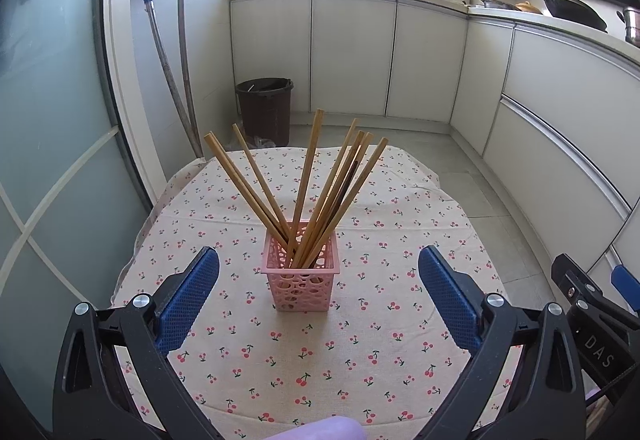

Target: Organize utensils

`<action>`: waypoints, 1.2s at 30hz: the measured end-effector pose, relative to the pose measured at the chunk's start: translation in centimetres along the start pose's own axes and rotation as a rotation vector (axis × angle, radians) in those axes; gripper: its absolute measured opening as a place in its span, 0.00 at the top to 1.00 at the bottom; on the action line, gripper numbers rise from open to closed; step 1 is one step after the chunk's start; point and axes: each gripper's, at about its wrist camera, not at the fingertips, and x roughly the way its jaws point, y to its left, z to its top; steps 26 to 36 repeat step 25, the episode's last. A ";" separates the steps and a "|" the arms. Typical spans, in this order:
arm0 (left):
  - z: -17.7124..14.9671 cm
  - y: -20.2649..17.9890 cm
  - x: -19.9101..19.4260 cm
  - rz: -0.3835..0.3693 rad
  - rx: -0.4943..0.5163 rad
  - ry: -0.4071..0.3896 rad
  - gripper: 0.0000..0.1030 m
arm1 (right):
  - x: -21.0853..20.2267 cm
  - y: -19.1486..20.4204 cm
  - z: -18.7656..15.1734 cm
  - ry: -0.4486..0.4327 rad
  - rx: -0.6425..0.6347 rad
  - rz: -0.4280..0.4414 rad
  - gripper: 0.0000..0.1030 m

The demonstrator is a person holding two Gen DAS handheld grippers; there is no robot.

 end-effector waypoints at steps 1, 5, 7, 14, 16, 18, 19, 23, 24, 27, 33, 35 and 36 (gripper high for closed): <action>0.0 -0.1 0.0 0.000 0.008 -0.001 0.08 | 0.0 0.0 0.0 0.001 0.000 0.000 0.07; -0.3 -0.7 0.0 0.005 0.038 -0.003 0.14 | 0.2 0.0 0.0 0.006 0.001 0.000 0.07; -0.4 -0.8 0.0 0.004 0.043 -0.003 0.15 | 0.2 0.0 0.0 0.007 0.001 -0.001 0.07; -0.5 -1.1 -0.2 -0.003 0.055 -0.025 0.20 | 0.4 0.1 -0.1 0.011 0.000 -0.004 0.07; -0.5 -1.3 -0.2 -0.008 0.066 -0.029 0.20 | 0.5 0.2 -0.2 0.014 -0.002 -0.006 0.07; -0.4 -1.3 -0.3 -0.007 0.061 -0.026 0.15 | 0.6 0.2 -0.2 0.017 -0.002 -0.007 0.07; -0.4 -1.2 -0.4 0.000 0.050 -0.027 0.14 | 0.6 0.2 -0.3 0.018 -0.001 -0.008 0.07; -0.2 -0.9 -0.6 0.026 0.032 -0.036 0.07 | 0.6 0.1 -0.2 0.017 0.003 -0.014 0.07; -0.2 -0.8 -0.5 0.029 0.031 -0.034 0.07 | 0.6 0.0 -0.2 0.017 0.004 -0.014 0.07; -0.1 -0.8 -0.5 0.031 0.030 -0.031 0.07 | 0.6 0.0 -0.1 0.018 0.004 -0.014 0.07; -0.1 -0.8 -0.5 0.031 0.030 -0.031 0.07 | 0.6 0.0 -0.1 0.018 0.004 -0.014 0.07; -0.1 -0.8 -0.5 0.031 0.030 -0.031 0.07 | 0.6 0.0 -0.1 0.018 0.004 -0.014 0.07; -0.1 -0.8 -0.5 0.031 0.030 -0.031 0.07 | 0.6 0.0 -0.1 0.018 0.004 -0.014 0.07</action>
